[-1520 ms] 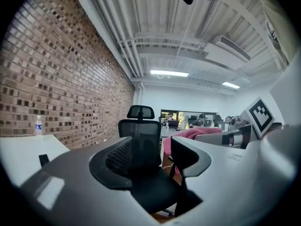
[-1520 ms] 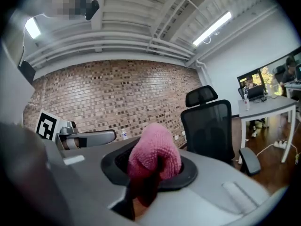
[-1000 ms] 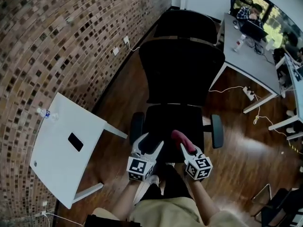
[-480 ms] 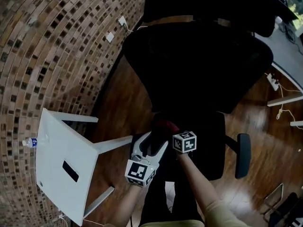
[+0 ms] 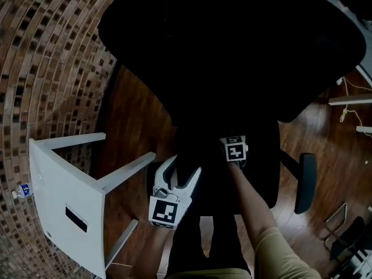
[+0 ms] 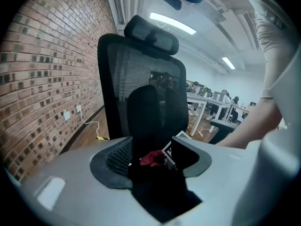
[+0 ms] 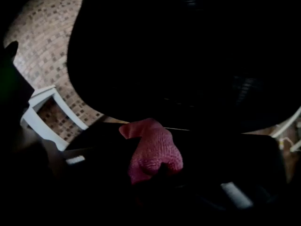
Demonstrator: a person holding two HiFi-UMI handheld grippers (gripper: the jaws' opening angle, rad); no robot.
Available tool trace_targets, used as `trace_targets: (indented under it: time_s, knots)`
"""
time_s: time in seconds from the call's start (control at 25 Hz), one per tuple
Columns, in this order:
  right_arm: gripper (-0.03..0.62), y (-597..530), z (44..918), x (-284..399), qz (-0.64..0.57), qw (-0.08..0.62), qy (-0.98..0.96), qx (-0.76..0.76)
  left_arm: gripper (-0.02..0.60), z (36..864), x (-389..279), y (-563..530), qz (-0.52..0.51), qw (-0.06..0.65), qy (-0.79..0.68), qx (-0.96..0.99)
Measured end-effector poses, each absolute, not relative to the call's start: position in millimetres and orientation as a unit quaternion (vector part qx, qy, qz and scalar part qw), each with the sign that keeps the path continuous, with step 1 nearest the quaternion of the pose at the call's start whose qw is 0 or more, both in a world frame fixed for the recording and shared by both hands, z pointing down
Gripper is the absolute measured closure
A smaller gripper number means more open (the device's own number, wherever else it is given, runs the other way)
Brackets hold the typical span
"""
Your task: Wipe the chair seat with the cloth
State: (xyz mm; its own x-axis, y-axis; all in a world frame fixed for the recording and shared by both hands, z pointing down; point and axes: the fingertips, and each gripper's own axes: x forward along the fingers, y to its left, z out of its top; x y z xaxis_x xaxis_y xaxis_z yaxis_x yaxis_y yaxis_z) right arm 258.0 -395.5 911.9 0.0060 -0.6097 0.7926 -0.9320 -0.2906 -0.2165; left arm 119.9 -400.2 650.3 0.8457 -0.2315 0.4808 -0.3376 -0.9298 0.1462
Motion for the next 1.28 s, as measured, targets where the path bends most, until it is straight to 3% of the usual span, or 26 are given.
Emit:
trace_targets:
  time_s: [0.16, 0.32, 0.44, 0.64, 0.72, 0.8, 0.92, 1.16, 1.28]
  knots:
    - [0.525, -286.3, 903.4, 399.0, 0.410, 0.286, -0.411, 0.762, 0.339, 662.4, 138.1, -381.9, 0.229, 0.130, -0.133, 0.955]
    - [0.525, -253.7, 890.8, 434.6, 0.419, 0.309, -0.364, 0.773, 0.339, 656.7, 142.1, -378.4, 0.223, 0.145, -0.137, 0.954]
    - [0.525, -302.7, 889.4, 361.5, 0.437, 0.226, -0.472, 0.732, 0.337, 656.0, 130.8, -381.8, 0.226, 0.143, -0.150, 0.952]
    - [0.525, -425.0, 856.2, 130.7, 0.485, 0.026, -0.664, 0.568, 0.339, 641.6, 99.7, -398.0, 0.231, 0.160, -0.182, 0.942]
    - [0.525, -445.3, 857.0, 76.6, 0.512, 0.008, -0.664, 0.545, 0.339, 640.6, 91.2, -395.9, 0.231, 0.157, -0.177, 0.944]
    - [0.525, -442.4, 878.7, 64.3, 0.531, 0.036, -0.640, 0.554, 0.339, 640.1, 87.6, -391.3, 0.230, 0.165, -0.170, 0.944]
    - [0.528, -422.4, 898.4, 119.0, 0.524, 0.077, -0.592, 0.608, 0.339, 638.4, 88.0, -387.0, 0.227, 0.171, -0.167, 0.944]
    - [0.528, -257.8, 906.2, 346.9, 0.464, 0.272, -0.381, 0.752, 0.340, 648.3, 105.8, -361.2, 0.220, 0.195, -0.146, 0.945]
    - [0.526, -203.4, 890.9, 407.6, 0.447, 0.341, -0.308, 0.768, 0.341, 652.5, 111.8, -354.8, 0.217, 0.201, -0.141, 0.945]
